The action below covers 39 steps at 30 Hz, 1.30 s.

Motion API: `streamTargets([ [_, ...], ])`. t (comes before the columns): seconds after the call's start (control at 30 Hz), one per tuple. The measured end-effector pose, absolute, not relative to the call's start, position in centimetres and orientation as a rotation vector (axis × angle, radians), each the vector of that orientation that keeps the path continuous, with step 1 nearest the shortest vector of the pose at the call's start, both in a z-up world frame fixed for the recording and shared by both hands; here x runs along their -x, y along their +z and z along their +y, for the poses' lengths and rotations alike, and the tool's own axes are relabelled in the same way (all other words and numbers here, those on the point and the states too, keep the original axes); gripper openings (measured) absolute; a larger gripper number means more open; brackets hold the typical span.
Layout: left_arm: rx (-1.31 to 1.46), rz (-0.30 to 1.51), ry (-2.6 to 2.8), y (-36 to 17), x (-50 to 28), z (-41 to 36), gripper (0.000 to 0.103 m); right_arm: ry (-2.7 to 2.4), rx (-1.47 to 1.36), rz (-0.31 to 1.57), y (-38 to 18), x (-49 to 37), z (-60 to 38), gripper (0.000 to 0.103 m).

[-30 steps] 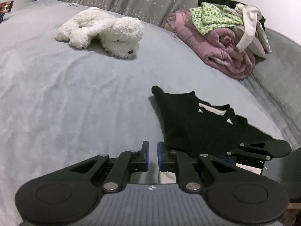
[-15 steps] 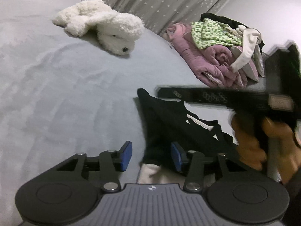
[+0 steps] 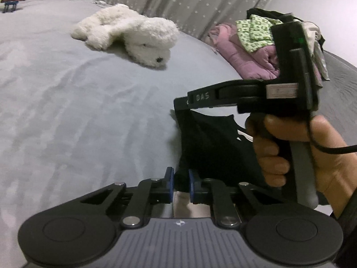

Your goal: Fold clothes

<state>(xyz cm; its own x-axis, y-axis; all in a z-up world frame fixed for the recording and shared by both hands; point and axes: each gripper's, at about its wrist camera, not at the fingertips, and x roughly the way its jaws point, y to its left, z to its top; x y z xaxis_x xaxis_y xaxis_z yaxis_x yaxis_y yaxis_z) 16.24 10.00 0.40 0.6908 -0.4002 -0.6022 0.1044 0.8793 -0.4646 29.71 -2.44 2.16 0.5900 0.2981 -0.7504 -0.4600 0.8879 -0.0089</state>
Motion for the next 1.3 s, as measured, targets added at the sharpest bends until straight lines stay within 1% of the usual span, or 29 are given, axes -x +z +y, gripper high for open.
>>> streamTargets([
  [0.23,0.358,0.767,-0.269,0.0,-16.1,9.4,0.013,0.42,0.206,0.841,0.7,-29.9,-1.9,0.008],
  [0.33,0.346,0.769,-0.279,0.1,-16.1,9.4,0.014,0.426,0.204,0.841,0.9,-29.7,-1.9,0.01],
  [0.37,0.342,0.769,-0.285,0.2,-16.1,9.5,0.015,0.43,0.196,0.837,1.2,-29.7,-2.1,0.013],
  [0.4,0.339,0.772,-0.283,0.3,-16.2,9.6,0.016,0.428,0.181,0.82,1.8,-29.5,-2.4,0.019],
  [0.47,0.329,0.79,-0.282,0.6,-16.3,9.8,0.017,0.425,0.13,0.789,3.2,-28.6,-3.9,0.027],
  [0.57,0.297,0.824,-0.273,1.0,-16.4,10.0,0.015,0.427,0.054,0.762,5.0,-27.3,-6.4,0.027],
  [0.6,0.287,0.834,-0.266,1.0,-16.4,10.1,0.013,0.428,0.035,0.763,5.4,-26.9,-7.2,0.025],
  [0.7,0.289,0.852,-0.26,0.9,-16.5,10.5,0.012,0.428,0.044,0.826,4.8,-25.3,-8.5,0.019],
  [0.87,0.326,0.818,-0.261,1.5,-16.5,11.3,0.012,0.47,0.049,0.863,3.6,-21.7,-9.1,0.019],
  [1.07,0.392,0.79,-0.266,1.6,-16.6,11.7,0.012,0.514,0.043,0.882,1.8,-19.5,-7.8,0.02],
  [1.17,0.365,0.783,-0.261,1.7,-16.5,11.5,0.012,0.498,0.068,0.87,1.1,-19.2,-7.0,0.022],
  [1.3,0.357,0.788,-0.258,1.9,-16.6,11.5,0.012,0.513,0.05,0.829,1.7,-18.6,-6.8,0.022],
])
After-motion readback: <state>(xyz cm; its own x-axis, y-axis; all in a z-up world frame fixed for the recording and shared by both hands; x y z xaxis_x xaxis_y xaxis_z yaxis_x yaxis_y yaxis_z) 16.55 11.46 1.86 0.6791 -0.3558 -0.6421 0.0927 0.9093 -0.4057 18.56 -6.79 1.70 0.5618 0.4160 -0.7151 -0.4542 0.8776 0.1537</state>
